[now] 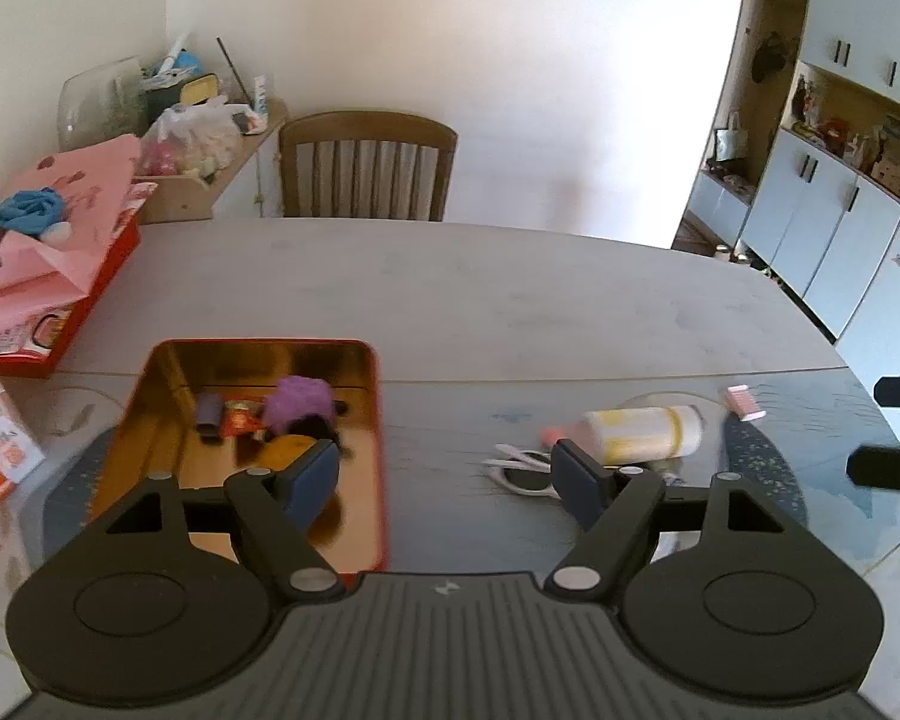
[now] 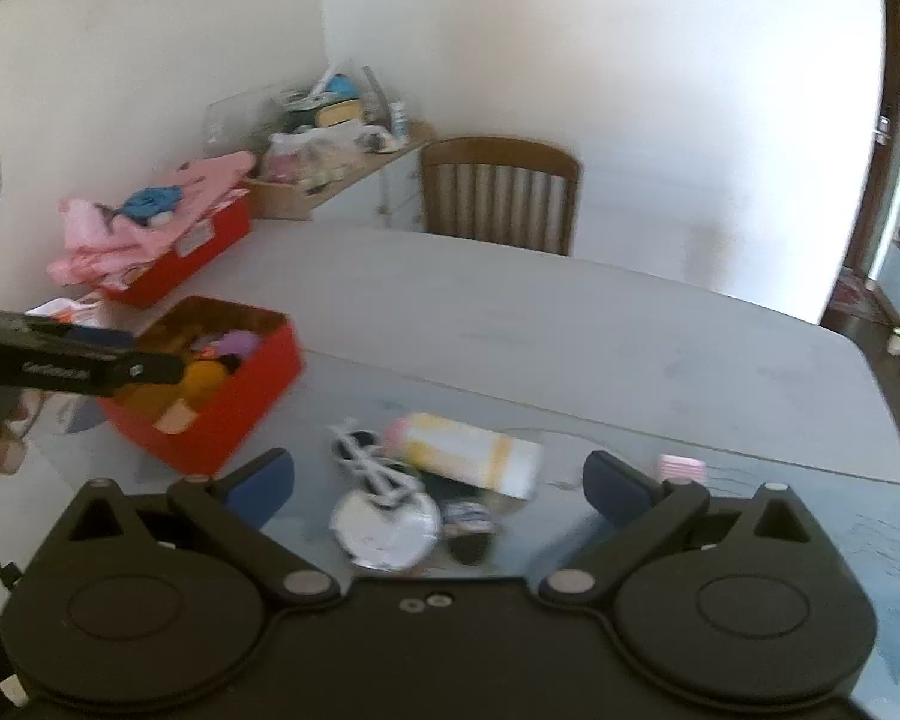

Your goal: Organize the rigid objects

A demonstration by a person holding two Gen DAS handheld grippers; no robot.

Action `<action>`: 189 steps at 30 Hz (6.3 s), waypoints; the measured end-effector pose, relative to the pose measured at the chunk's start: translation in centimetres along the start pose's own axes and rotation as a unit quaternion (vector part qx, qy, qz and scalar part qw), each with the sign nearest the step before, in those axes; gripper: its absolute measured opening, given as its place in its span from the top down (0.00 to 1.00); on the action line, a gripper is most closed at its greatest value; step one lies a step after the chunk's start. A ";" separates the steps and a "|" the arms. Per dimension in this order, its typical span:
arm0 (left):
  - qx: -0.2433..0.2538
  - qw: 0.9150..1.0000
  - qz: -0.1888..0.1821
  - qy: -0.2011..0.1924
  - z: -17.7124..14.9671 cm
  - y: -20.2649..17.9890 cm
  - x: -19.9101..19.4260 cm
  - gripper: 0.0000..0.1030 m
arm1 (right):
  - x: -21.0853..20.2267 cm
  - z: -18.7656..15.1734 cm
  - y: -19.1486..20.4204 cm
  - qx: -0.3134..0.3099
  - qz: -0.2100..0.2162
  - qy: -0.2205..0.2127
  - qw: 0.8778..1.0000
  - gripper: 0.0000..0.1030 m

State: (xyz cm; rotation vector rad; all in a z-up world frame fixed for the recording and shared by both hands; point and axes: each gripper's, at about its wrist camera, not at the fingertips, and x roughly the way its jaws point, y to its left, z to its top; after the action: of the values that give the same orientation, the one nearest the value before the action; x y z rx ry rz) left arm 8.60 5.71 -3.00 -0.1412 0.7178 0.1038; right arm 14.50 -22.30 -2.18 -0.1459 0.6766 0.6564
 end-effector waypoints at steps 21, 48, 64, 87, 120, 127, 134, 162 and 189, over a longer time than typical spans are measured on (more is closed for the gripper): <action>-0.005 0.999 0.031 0.033 -1.9 -9.7 5.3 0.22 | 2.5 -3.6 -12.7 0.044 -0.046 0.014 0.998 0.00; -0.060 0.991 0.074 0.095 -2.4 -13.0 13.7 0.22 | 12.9 -3.3 -17.0 0.021 -0.043 0.082 0.995 0.20; -0.115 0.982 0.084 0.120 -2.5 -12.3 15.5 0.33 | 15.6 -2.8 -16.9 0.027 -0.037 0.094 0.995 0.37; -0.133 0.983 0.066 0.112 -2.8 -11.4 15.0 0.57 | 15.2 -3.5 -16.6 0.021 -0.050 0.089 0.995 0.61; -0.104 0.988 0.048 0.108 -3.8 -9.8 12.2 0.72 | 14.1 -3.0 -18.5 -0.111 0.012 0.107 0.988 0.31; -0.108 0.987 0.044 0.111 -3.8 -9.6 12.3 0.72 | 16.4 -2.9 -19.5 -0.144 0.044 0.133 0.980 0.33; -0.102 0.987 0.035 0.116 -3.8 -9.8 12.2 0.72 | 16.6 -2.9 -19.9 -0.140 0.083 0.138 0.977 0.41; -0.087 0.990 0.006 0.112 -6.3 -9.0 7.4 0.74 | 8.2 -4.7 -10.5 -0.050 0.134 0.088 0.986 0.49; -0.054 0.998 -0.010 0.023 -3.4 -3.8 4.5 0.95 | 7.0 -2.6 -3.0 -0.044 0.122 0.064 0.989 0.49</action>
State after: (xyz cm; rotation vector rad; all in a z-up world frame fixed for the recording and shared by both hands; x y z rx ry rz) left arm 10.28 1.65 -8.14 -0.2550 0.7563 0.1214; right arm 19.05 -21.92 -8.77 -0.1911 0.7973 0.9186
